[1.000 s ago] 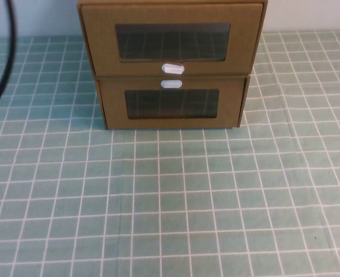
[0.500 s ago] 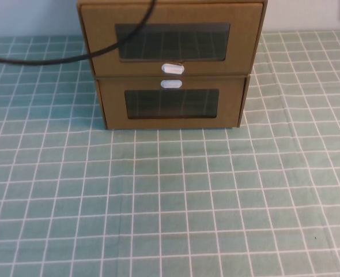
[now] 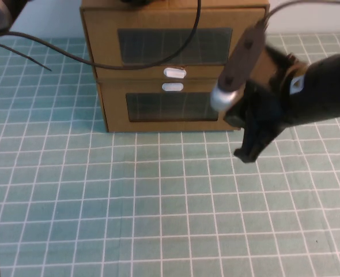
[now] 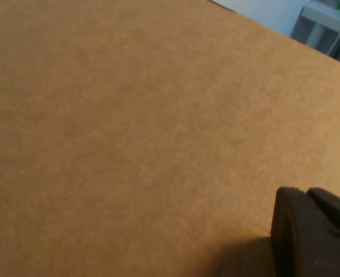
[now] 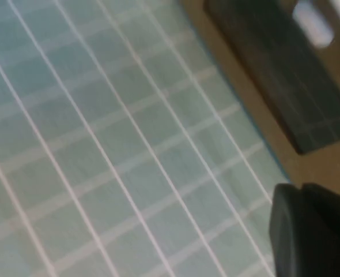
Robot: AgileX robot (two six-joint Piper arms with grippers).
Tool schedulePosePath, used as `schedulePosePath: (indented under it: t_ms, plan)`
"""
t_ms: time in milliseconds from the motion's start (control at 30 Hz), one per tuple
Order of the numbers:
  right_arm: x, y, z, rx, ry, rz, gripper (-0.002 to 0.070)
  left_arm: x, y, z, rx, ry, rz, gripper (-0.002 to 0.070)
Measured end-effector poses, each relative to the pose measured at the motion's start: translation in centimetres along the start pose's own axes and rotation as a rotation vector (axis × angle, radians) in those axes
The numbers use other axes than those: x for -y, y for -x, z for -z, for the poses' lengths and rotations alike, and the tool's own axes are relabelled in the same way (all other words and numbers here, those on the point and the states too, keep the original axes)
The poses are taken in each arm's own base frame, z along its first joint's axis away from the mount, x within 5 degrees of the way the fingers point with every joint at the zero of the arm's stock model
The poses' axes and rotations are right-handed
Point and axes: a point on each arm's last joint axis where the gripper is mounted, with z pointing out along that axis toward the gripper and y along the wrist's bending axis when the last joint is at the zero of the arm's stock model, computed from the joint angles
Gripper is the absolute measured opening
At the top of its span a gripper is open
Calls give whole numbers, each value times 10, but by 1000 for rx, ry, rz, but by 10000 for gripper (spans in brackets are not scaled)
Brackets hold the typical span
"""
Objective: Open the shoe box
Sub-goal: 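Pull the top drawer of the cardboard box fully open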
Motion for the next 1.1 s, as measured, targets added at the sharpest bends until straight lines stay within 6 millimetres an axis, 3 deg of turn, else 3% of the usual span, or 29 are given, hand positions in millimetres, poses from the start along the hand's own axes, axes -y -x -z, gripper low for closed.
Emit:
schedulePosePath:
  t_ms: [133, 267, 467, 667, 833, 1100]
  plan:
    - [1, -9, -31, -150, -73, 236, -13, 1, 0, -1, -5, -22, 43, -5]
    - [-8, 2, -50, -207, -260, 459, -13, 2, 0, -1, -11, -32, 50, -5]
    - [-45, 33, -89, -54, -504, 620, -13, 3, 0, 0, -15, -39, 76, -5]
    - [-57, 34, -133, -47, -566, 650, -13, 4, 0, 0, -15, -47, 90, -5]
    - [-52, 37, -140, -71, -640, 569, 20, 4, 0, -1, -15, -49, 93, -5]
    - [-40, 51, -134, -16, -676, 495, 246, 6, -1, -2, -11, -80, 116, -5]
